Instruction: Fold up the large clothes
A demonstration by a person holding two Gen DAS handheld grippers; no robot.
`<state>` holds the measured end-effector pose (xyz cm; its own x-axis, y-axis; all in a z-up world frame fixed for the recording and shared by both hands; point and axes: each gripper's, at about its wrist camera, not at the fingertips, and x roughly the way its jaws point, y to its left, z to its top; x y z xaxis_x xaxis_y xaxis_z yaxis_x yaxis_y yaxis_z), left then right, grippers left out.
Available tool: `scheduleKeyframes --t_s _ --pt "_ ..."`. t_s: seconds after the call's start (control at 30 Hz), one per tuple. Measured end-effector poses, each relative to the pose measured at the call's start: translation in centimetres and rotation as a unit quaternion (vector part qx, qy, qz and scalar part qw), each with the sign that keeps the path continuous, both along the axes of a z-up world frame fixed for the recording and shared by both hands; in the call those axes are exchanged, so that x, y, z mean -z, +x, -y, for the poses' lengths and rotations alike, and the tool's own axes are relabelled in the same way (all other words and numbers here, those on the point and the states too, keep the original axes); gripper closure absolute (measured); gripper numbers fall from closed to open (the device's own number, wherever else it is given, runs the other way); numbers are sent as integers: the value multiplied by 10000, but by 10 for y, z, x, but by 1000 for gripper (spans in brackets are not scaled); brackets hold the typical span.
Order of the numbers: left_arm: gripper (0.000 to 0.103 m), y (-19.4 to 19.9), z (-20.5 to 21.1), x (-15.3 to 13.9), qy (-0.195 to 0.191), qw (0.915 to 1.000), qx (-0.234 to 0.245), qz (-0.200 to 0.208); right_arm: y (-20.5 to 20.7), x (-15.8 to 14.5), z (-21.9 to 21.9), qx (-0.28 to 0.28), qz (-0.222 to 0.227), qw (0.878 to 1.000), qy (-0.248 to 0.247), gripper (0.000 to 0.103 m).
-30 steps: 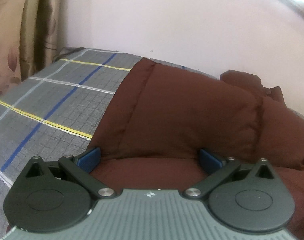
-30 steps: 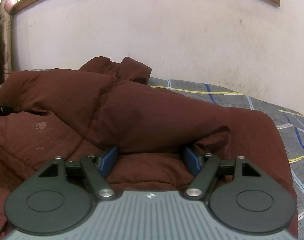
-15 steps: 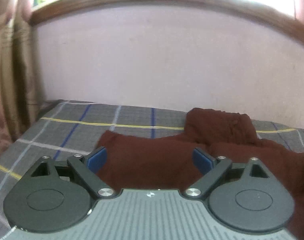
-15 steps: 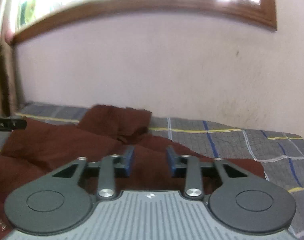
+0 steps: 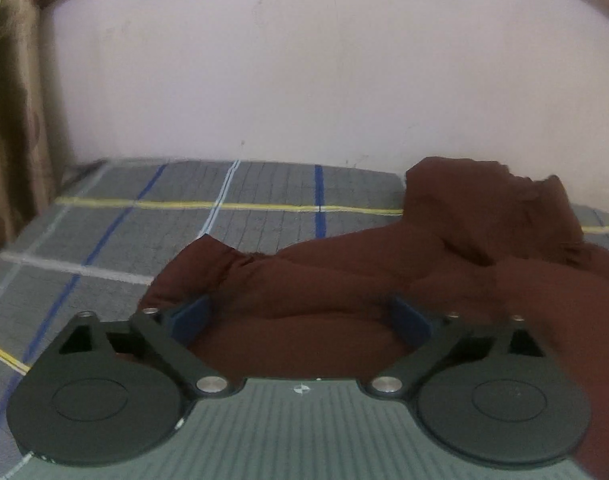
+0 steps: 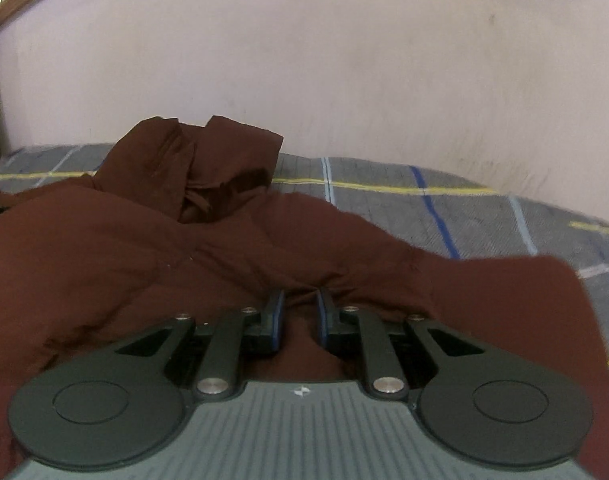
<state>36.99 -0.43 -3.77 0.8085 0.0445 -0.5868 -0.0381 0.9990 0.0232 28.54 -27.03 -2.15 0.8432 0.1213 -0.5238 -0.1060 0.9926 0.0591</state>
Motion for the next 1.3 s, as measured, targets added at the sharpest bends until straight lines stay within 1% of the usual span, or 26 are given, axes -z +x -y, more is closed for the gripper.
scheduleKeyframes --t_s 0.1,0.17,0.3,0.57,0.67,0.77,0.83,0.87,0.93,0.97,1.0,1.03,1.07,1.1,1.17,1.23,1.3 --pt "0 2 -1 6 -12 10000 -15 -27 -4 3 -2 6 101 9999 -73 89" --pt "0 3 -2 8 -34 10000 -28 -59 -4 3 -1 -9 116 9999 -41 89" --pt "0 6 -3 11 -90 9999 -12 -118 -1 3 5 -42 86 9998 185 89" --pt "0 7 -3 11 -134 9998 3 -144 0 3 4 -26 107 9998 141 88" --pt "0 5 -2 9 -153 9999 -43 -59 -1 3 4 25 171 9997 154 88" --pt "0 -1 -3 5 -193 9998 -71 64 -7 0 1 120 338 9993 63 86" --pt "1 -12 -3 -7 -102 9999 79 113 -23 -7 3 245 525 9983 58 85" --pt "5 -19 -4 -14 -76 9997 181 132 -35 -14 6 275 590 9977 175 84" --pt "4 -47 -10 -36 -150 9982 469 337 -78 -33 18 31 831 9942 683 84" --pt "0 -64 -13 -47 -172 9970 596 462 -105 -41 24 -103 981 9920 788 83" --pt "0 -81 -17 -56 -167 9958 711 557 -134 -49 28 -170 1142 9905 742 82" --pt "0 -101 -22 -64 -161 9946 819 618 -165 -54 34 -224 1290 9892 659 79" --pt "0 -117 -26 -69 -169 9937 915 622 -193 -55 42 -319 1364 9882 626 65" --pt "0 -134 -31 -72 -171 9929 1008 609 -215 -54 50 -398 1337 9880 668 40" --pt "0 -172 -42 -72 -201 9912 1170 586 -262 -46 71 -346 1278 9883 758 15" --pt "0 -207 -50 -65 -55 9905 1284 487 -304 -33 88 7 1177 9903 738 15" --pt "0 -235 -58 -56 142 9905 1326 328 -338 -18 103 324 907 9931 670 16"
